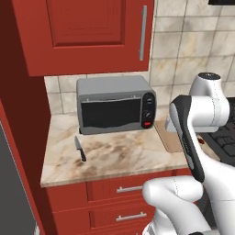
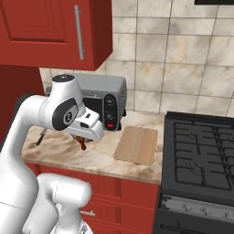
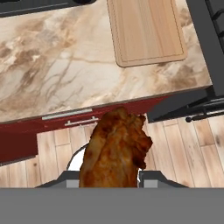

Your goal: Retrieve the chicken drumstick from the fridge and place it on the cutting board.

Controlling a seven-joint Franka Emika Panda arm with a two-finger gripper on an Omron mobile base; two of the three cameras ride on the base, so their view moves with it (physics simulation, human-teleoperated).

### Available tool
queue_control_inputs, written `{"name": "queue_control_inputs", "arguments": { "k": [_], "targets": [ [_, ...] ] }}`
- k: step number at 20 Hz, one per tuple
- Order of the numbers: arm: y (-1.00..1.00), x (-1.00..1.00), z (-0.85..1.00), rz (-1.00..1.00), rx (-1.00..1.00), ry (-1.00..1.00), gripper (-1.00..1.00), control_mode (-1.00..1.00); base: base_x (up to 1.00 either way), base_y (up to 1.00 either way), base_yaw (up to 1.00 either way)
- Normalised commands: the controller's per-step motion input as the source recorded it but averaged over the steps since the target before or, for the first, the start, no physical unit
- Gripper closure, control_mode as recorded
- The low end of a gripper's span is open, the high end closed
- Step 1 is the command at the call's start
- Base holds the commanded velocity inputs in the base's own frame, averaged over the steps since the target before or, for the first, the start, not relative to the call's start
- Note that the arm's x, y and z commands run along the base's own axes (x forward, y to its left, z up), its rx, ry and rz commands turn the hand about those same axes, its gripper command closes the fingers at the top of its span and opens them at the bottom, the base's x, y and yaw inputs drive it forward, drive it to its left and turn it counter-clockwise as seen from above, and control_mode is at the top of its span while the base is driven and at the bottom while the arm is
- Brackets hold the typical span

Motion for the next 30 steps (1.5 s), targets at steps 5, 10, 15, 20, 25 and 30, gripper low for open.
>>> {"name": "queue_control_inputs", "arguments": {
  "k": [5,10,15,20,25,30],
  "targets": [
    [0.00,0.00,0.00,0.00,0.00,0.00,1.00,1.00,0.08,-0.04,0.00],
    [0.00,0.00,0.00,0.00,0.00,0.00,1.00,1.00,0.04,0.00,0.00],
    [0.00,0.00,0.00,0.00,0.00,0.00,1.00,1.00,0.29,0.00,0.00],
    [0.00,0.00,0.00,0.00,0.00,0.00,1.00,1.00,0.27,0.00,0.00],
    [0.00,0.00,0.00,0.00,0.00,0.00,1.00,1.00,0.26,0.00,0.00],
    [-0.01,0.29,0.00,0.00,0.00,0.00,1.00,-1.00,0.00,0.00,0.00]
  ]
}}
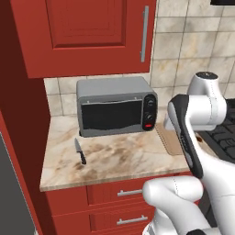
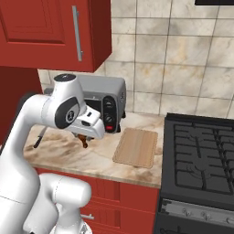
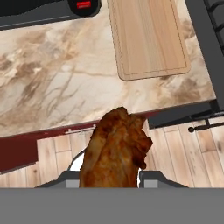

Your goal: Retrieve the chicken drumstick from the fridge and place it on the cutting board.

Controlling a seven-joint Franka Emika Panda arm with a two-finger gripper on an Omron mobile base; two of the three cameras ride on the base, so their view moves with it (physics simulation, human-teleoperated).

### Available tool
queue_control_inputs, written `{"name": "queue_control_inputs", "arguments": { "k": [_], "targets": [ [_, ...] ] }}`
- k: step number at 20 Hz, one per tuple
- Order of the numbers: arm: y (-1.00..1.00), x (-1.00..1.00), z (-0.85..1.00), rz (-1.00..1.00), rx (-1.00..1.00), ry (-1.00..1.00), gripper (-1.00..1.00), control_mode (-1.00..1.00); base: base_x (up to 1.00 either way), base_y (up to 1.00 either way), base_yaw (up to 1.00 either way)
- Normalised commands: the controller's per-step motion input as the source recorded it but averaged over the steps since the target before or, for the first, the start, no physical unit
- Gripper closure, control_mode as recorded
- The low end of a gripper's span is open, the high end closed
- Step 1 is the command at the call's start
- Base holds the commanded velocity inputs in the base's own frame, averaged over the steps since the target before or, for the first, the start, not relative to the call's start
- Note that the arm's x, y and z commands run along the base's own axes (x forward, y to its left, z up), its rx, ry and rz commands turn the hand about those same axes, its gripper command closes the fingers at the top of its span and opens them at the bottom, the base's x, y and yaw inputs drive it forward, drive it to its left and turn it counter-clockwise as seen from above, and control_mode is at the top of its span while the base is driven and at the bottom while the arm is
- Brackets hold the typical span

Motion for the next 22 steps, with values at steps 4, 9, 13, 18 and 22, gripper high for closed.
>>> {"name": "queue_control_inputs", "arguments": {
  "k": [4,9,13,18,22],
  "targets": [
    [-0.22,0.34,0.00,0.01,0.00,0.00,1.00,-1.00,0.00,0.00,0.00],
    [-0.45,0.54,0.00,0.05,0.00,0.00,1.00,-1.00,0.00,0.00,0.00],
    [-0.62,0.71,-0.04,0.04,0.00,0.06,1.00,-1.00,0.00,0.00,0.00],
    [-0.38,0.50,-0.13,0.00,0.00,0.17,1.00,-1.00,0.00,0.00,0.00],
    [-0.17,0.36,-0.21,0.00,0.00,0.19,1.00,-1.00,0.00,0.00,0.00]
  ]
}}
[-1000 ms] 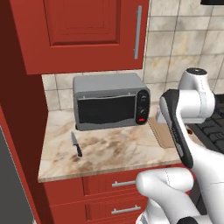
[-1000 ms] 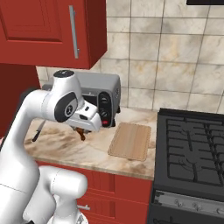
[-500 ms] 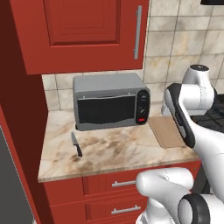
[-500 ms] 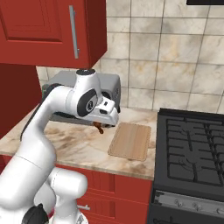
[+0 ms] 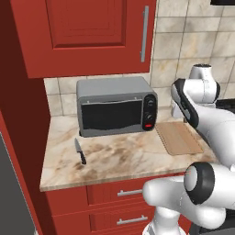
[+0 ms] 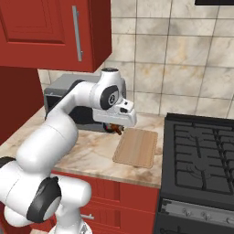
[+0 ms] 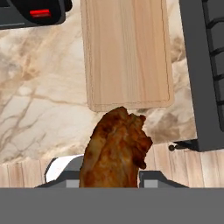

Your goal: Retrieve the chicken drumstick from the fridge and place it on the cutting board.

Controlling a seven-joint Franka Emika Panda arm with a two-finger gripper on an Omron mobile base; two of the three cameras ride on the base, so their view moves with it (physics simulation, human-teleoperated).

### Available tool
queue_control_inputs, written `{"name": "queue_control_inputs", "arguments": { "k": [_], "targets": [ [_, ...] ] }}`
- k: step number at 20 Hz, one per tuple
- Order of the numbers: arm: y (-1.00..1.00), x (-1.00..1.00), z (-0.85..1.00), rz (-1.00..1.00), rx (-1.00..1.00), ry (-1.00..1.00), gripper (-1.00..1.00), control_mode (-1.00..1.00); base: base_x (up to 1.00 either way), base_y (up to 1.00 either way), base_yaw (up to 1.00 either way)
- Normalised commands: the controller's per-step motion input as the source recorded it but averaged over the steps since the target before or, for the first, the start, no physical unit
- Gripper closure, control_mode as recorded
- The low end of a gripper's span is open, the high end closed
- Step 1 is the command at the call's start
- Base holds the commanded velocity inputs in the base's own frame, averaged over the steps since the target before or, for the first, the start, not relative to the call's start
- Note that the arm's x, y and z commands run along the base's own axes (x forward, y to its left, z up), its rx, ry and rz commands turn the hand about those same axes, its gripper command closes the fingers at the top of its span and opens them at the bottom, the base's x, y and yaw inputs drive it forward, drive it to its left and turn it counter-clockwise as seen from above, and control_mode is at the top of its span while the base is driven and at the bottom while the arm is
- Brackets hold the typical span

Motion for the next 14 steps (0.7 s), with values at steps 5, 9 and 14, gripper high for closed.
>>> {"name": "queue_control_inputs", "arguments": {
  "k": [5,9,14],
  "targets": [
    [-0.23,0.22,-0.34,0.02,0.00,0.04,1.00,-1.00,0.00,0.00,0.00],
    [-0.01,0.16,-0.10,0.04,0.00,0.00,1.00,-1.00,0.00,0.00,0.00],
    [-0.21,0.55,-0.07,0.03,0.03,0.00,1.00,-1.00,0.00,0.00,0.00]
  ]
}}
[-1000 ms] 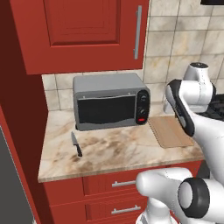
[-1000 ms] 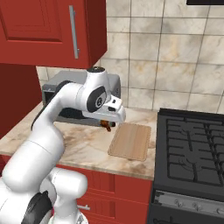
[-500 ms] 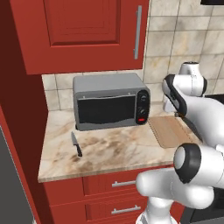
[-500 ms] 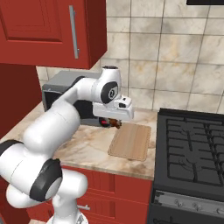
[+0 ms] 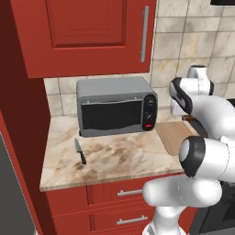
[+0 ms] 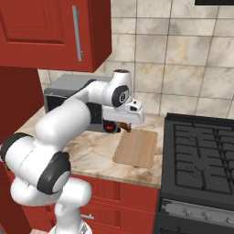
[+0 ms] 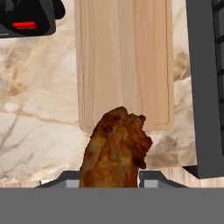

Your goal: Retrieve the chicken drumstick from the fridge and place it on the cutting board.

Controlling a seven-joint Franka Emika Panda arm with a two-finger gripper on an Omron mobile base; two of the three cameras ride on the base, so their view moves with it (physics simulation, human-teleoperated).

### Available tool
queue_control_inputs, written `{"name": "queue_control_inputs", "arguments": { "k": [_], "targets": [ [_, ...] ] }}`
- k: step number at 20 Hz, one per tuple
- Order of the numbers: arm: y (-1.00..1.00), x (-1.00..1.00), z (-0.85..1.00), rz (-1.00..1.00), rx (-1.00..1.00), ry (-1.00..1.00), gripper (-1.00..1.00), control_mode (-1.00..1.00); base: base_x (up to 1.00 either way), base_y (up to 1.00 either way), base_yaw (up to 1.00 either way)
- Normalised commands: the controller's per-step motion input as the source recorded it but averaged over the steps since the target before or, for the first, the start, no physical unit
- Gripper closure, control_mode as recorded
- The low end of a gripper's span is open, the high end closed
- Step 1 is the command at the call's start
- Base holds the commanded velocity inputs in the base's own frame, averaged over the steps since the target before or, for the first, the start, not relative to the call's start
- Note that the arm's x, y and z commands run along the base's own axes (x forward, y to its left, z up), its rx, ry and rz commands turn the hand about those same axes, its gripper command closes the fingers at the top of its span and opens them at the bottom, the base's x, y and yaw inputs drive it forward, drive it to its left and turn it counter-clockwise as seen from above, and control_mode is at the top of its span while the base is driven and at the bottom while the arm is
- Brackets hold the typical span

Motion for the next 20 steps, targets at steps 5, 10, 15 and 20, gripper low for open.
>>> {"name": "queue_control_inputs", "arguments": {
  "k": [5,10,15,20],
  "targets": [
    [-0.21,0.62,-0.35,0.06,0.07,-0.06,1.00,-1.00,0.00,0.00,0.00],
    [-0.02,0.47,-0.45,0.02,0.01,-0.15,1.00,-1.00,0.00,0.00,0.00],
    [0.00,0.31,-0.48,0.00,-0.03,-0.05,1.00,-1.00,0.00,0.00,0.00],
    [-0.02,0.05,-0.46,0.00,-0.07,0.00,1.00,-1.00,0.00,0.00,0.00]
  ]
}}
